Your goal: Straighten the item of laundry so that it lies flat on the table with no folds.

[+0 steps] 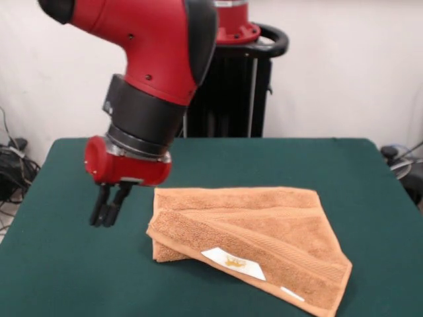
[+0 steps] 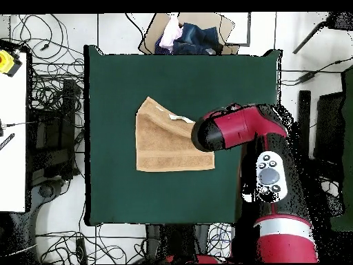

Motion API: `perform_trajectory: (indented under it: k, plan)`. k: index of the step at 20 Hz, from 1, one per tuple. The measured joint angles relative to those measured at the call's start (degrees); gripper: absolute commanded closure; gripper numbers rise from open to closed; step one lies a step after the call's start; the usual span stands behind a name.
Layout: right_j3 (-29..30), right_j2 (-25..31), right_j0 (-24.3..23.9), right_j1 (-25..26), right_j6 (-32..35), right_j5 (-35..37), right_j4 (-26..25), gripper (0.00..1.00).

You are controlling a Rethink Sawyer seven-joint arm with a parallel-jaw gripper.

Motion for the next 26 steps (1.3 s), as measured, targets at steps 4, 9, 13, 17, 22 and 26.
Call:
perform_trajectory:
  k: [4,9,13,17,22,26]
  plan:
    - [2.2,1.7,-2.1,-1.7,0.0,2.8,9.3,1.00]
    - [4.4,2.9,-4.9,-3.6,0.0,10.8,19.8,1.00]
    - [4.5,2.9,-4.8,-4.4,0.0,22.2,24.6,1.00]
    - [4.1,2.9,-3.4,-4.2,0.0,30.6,25.3,1.00]
    - [3.9,2.9,-2.0,-3.5,0.0,35.2,26.3,1.00]
    - [3.4,2.8,-1.4,-2.7,0.0,35.6,26.9,1.00]
